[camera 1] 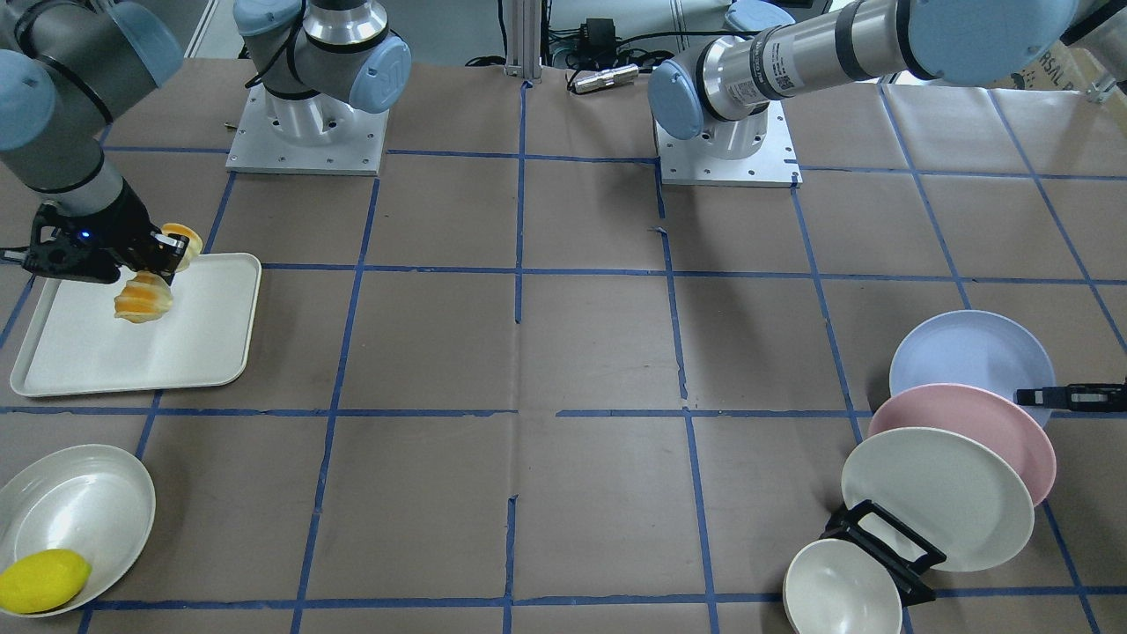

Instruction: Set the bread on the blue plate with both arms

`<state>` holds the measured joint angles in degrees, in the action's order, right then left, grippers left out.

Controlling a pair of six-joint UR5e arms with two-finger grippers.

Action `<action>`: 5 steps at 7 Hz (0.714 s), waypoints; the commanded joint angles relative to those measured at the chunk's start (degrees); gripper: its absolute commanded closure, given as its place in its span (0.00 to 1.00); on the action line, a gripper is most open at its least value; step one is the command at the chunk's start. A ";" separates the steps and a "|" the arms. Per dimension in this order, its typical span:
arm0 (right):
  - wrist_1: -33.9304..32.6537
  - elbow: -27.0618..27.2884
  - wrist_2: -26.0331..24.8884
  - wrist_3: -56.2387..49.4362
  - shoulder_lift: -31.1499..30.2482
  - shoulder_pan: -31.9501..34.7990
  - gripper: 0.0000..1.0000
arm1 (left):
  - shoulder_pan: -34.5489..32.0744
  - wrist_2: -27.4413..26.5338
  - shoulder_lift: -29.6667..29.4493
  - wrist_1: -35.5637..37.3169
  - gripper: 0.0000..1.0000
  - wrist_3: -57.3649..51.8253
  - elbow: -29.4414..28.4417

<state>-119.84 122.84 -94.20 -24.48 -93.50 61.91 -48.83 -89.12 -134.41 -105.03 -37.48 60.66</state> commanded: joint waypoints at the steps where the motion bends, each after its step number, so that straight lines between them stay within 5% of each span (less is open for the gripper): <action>1: 14.13 -16.32 0.24 -0.65 0.50 0.58 0.97 | 0.05 0.00 2.04 -3.15 0.95 0.04 -0.36; 3: 20.50 -27.07 0.25 0.04 3.23 5.56 0.97 | 0.05 -0.18 7.13 -7.28 0.95 0.13 -0.63; 5: 24.02 -37.62 -2.55 7.91 8.05 18.45 0.96 | -0.82 0.00 11.17 -9.21 0.95 0.82 0.78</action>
<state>-98.31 91.54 -95.08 -20.99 -88.24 73.28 -49.07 -89.25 -125.71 -112.73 -37.19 60.89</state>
